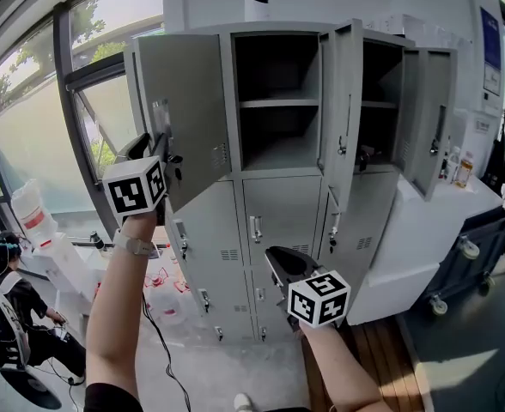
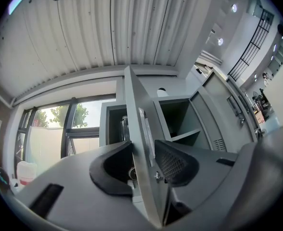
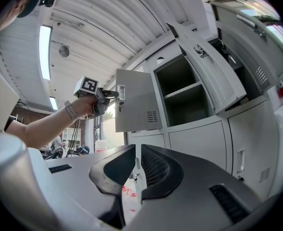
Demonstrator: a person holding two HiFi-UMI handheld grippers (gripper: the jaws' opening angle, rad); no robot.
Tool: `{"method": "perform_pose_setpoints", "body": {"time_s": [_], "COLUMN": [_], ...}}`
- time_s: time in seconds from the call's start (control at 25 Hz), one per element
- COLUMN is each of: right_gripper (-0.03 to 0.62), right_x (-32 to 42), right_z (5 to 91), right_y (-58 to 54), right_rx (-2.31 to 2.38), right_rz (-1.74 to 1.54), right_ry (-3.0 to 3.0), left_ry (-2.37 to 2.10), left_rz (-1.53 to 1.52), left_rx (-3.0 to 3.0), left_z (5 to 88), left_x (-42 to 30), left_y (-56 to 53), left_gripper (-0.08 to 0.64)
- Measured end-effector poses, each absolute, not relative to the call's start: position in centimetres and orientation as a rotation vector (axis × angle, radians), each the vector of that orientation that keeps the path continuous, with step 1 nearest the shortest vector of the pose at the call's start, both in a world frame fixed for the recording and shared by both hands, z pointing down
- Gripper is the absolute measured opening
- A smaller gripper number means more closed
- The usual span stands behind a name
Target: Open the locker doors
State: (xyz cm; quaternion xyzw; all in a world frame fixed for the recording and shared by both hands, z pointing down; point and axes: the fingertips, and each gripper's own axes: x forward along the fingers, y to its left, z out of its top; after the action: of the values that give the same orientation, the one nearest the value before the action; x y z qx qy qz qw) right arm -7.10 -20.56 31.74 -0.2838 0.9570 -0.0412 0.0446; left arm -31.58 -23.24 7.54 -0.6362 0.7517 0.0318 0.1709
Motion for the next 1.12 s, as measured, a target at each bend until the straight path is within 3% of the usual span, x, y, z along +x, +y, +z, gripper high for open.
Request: {"method": "perform_pose_setpoints", "body": {"time_s": [0.24,0.72,1.12], "right_gripper": [0.061,0.061,0.06], "right_x": [-3.1,6.0,8.7], "right_z": [32.7,34.0,33.1], "right_y": [-19.1,-18.4,-19.3], "right_rx": [-0.916,-1.089,-1.235], "right_rz": [-0.14,-0.197,-0.175], "right_ry": [2.914,2.831,2.759], "left_ry": [2.1,2.035,1.905], "left_rz": [0.078,0.179,0.195], "left_rx": [-1.826,-1.865,-1.988], "left_z": [8.0,8.2,8.1], "left_x": [-27.1,-19.6,-14.7], "left_y": [-22.6,-24.4,-27.5], "left_gripper": [0.117,0.117,0.125]}}
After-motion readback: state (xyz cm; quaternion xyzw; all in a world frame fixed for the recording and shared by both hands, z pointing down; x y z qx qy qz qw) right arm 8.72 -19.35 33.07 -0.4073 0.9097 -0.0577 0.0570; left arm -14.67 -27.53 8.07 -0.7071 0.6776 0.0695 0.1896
